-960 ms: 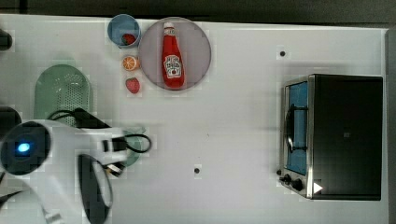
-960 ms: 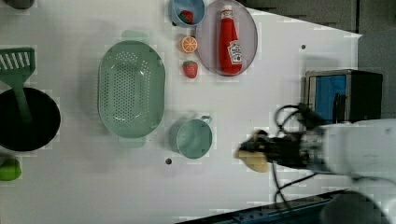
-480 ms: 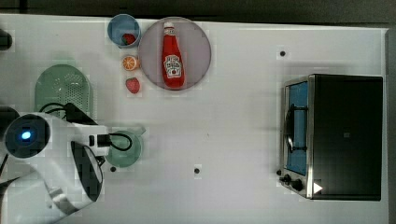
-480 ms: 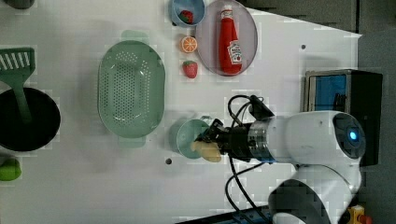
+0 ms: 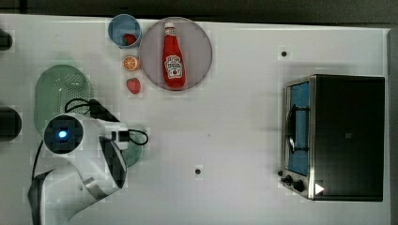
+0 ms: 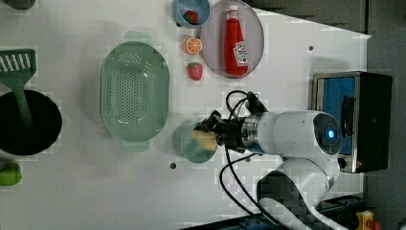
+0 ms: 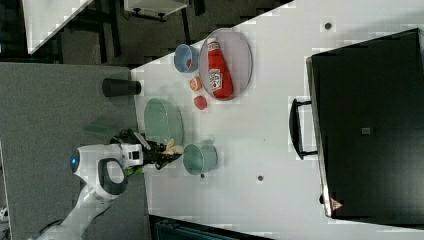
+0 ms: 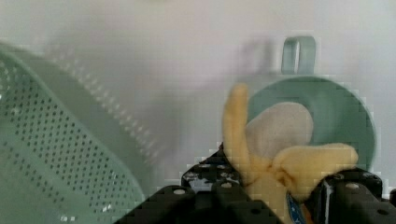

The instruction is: Pick Banana and place it in mug.

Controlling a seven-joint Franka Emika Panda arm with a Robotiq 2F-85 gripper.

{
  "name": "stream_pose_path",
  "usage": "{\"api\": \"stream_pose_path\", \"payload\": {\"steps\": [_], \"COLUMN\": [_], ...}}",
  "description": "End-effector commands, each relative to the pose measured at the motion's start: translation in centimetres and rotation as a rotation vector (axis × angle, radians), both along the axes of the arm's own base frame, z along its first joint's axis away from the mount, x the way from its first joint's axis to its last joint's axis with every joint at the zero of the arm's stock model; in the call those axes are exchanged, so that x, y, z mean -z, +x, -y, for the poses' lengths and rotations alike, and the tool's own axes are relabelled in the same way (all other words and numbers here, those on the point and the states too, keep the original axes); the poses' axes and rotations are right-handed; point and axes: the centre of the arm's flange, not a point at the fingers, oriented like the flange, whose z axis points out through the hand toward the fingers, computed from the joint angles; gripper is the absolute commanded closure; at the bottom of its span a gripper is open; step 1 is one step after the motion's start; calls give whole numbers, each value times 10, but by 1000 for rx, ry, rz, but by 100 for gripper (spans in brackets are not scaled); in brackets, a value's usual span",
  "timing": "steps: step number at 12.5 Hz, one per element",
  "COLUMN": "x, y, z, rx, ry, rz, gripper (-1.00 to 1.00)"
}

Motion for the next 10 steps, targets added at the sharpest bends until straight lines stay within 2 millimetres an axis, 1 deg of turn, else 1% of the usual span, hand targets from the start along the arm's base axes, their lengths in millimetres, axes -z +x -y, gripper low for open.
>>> {"api": "stream_pose_path", "payload": {"steps": [1,2,3,5,6,8,10], "x": [21,25,24,23,19,-1,-40], "y": [-10,-10,-8,-8,-7,0,10], "z": [8,8,5,6,7,12,24], "rx": [62,64,64,66,68,79,101], "ry": [-11,-2,13,12,12,12,-2], "rz": [-27,-20,2,4,12,54,109], "gripper": [-2,-24,-46,-91,-100,-100,-100]}}
